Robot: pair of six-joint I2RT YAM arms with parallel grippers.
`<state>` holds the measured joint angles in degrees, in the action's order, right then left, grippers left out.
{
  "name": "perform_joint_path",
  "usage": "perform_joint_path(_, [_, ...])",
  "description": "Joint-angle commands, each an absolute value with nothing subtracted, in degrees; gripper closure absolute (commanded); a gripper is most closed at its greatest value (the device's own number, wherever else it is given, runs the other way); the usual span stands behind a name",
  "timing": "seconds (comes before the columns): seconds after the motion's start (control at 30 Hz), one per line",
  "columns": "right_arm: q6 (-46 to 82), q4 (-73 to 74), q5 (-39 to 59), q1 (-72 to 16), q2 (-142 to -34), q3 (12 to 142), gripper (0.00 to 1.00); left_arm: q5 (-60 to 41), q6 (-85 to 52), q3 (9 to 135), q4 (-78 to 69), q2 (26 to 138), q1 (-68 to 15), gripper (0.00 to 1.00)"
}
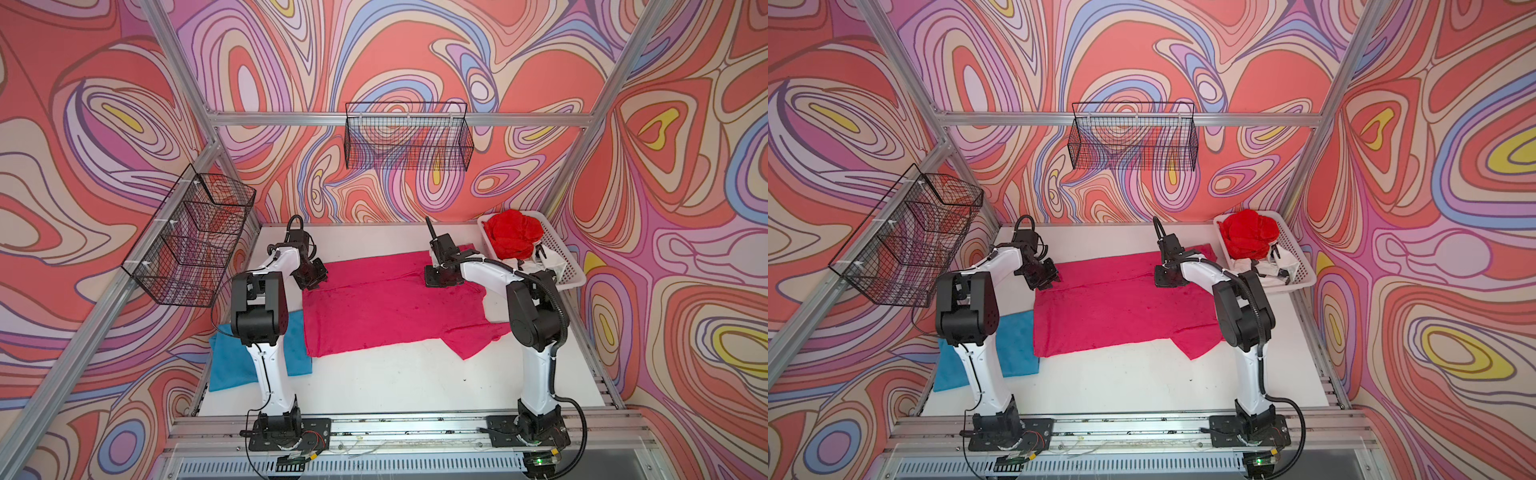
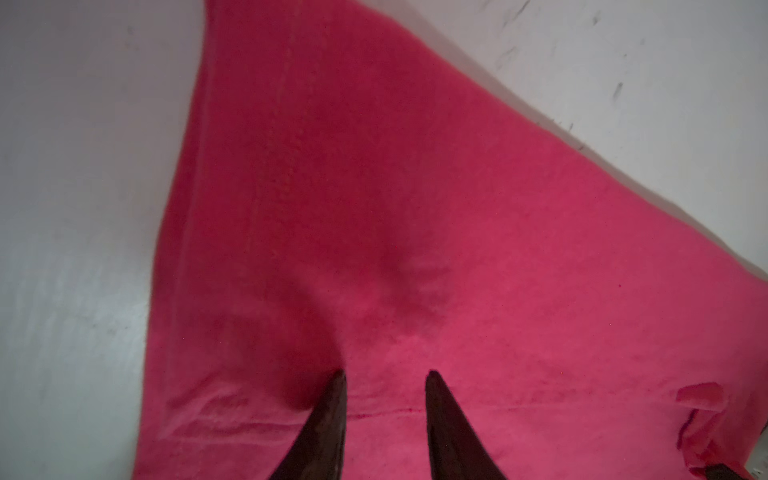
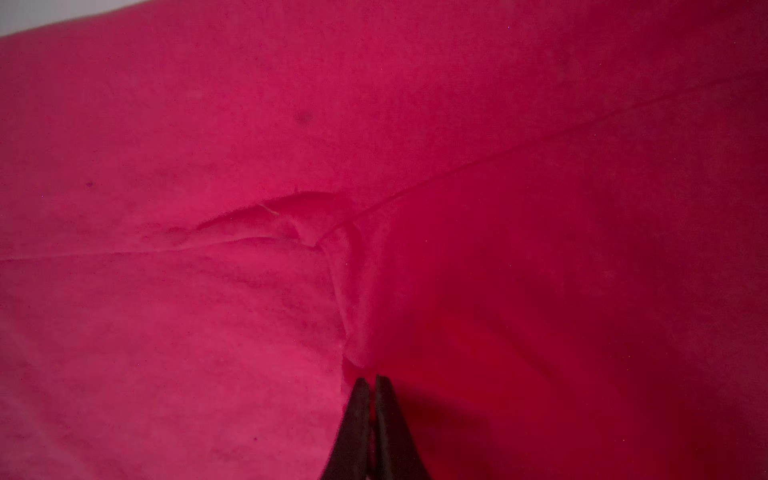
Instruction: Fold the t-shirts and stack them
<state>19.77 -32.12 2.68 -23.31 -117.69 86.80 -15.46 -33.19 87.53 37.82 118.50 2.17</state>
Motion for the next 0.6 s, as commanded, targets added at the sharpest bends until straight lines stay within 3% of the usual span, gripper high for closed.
perform_joint_path(0.0, [20.97, -33.92, 0.31, -24.14, -114.2, 86.61, 0.83, -15.8, -33.03, 86.84, 37.96, 116.68, 1.85, 0.65])
perform_joint_path(0.23, [19.26, -37.04, -2.22, -24.1, -112.32, 89.47, 0.7, -16.04, -32.98, 86.57, 37.79, 116.21, 1.76, 0.65])
perform_joint_path(0.57, [16.36, -35.11, -2.55, -15.51, -124.01, 96.55, 0.69, -17.02, -33.12, 89.42, 39.06, 119.18, 1.58, 0.64])
